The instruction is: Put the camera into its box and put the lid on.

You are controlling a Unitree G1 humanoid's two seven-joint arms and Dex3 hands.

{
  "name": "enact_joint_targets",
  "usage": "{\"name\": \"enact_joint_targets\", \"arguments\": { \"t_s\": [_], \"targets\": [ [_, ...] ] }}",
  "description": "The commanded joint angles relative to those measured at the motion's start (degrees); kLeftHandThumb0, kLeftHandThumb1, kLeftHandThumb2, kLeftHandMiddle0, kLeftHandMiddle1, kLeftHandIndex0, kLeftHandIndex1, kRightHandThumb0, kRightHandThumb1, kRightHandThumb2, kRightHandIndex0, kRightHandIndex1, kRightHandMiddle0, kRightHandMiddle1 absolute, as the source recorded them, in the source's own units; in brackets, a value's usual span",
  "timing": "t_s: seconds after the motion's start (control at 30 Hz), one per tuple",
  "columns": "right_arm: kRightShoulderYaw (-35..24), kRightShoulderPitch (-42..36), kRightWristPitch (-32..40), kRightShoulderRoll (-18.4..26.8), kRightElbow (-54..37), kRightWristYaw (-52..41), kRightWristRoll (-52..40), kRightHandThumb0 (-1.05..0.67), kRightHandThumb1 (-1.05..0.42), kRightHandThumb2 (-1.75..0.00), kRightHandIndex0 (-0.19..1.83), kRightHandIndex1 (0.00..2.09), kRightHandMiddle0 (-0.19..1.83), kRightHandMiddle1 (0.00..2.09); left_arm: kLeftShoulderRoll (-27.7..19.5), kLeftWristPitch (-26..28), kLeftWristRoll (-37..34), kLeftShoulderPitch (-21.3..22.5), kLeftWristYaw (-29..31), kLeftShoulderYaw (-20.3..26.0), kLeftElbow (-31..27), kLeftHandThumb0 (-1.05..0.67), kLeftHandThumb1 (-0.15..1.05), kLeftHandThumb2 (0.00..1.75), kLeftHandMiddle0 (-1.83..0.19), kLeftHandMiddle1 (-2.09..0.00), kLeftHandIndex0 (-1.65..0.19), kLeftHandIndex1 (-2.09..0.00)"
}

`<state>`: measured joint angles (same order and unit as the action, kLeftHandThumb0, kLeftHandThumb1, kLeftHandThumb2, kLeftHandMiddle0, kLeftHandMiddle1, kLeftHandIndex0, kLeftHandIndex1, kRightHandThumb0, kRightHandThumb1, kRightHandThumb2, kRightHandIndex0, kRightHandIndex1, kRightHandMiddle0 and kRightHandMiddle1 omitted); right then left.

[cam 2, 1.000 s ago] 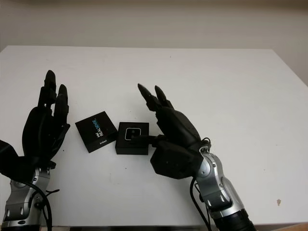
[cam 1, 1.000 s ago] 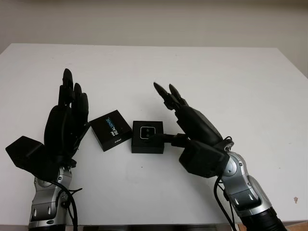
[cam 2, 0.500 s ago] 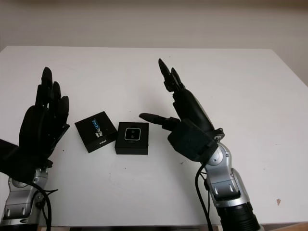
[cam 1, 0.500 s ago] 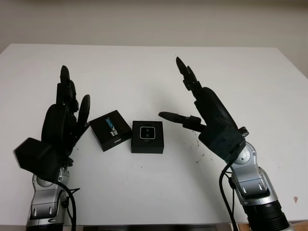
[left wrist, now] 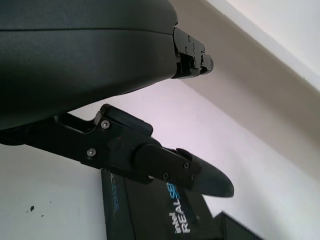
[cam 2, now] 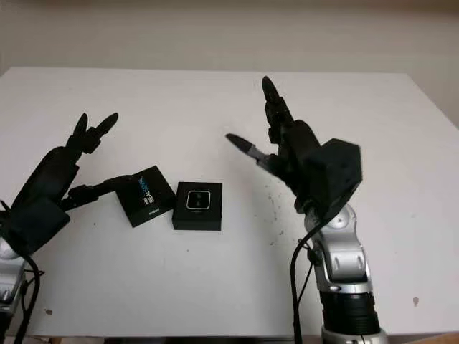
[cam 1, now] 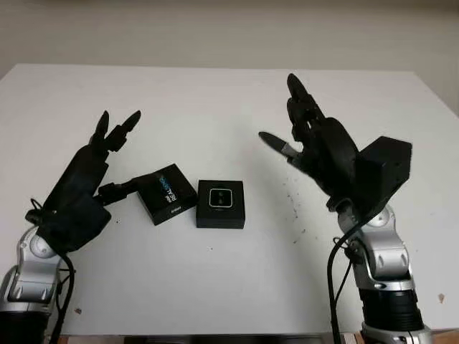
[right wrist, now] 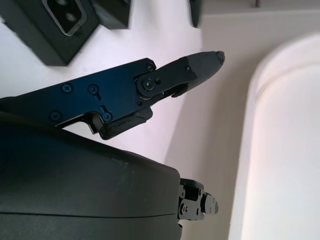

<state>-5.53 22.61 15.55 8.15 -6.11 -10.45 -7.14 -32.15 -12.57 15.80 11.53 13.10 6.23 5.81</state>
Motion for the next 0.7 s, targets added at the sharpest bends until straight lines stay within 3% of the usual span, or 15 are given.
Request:
{"name": "enact_joint_targets", "arguments": {
  "t_s": [0.0, 0.2, 0.67],
  "targets": [
    [-1.2, 2.0, 0.5, 0.0, 0.6, 0.7, -1.0, -0.71, -1.01, -0.07, -0.12, 0.06, -0.07, 0.07, -1.4, 0.4, 0.1, 1.1, 1.9, -1.4, -0.6, -0.84, 0.95, 0.04, -0.09, -0.02, -0.04, -0.03],
    [-4.1, 3.2, 5.2, -1.0, -0.2, 2.4, -6.4, -0.66, -1.05, -0.08, -0.14, 0.05, -0.08, 0.06, -1.6, 0.4, -2.6, 2.3, 6.5, -2.9, -0.4, -0.89, 0.96, 0.05, -0.04, -0.03, -0.01, -0.04],
    [-4.8, 3.2, 7.8, -0.6, -1.1, 4.7, -9.3, -0.64, -1.05, -0.12, -0.14, 0.05, -0.11, 0.05, -3.0, -0.7, 4.4, 5.5, 7.0, -8.7, 2.7, -0.83, 0.92, 0.05, 0.04, -0.04, 0.03, -0.05]
  ]
}}
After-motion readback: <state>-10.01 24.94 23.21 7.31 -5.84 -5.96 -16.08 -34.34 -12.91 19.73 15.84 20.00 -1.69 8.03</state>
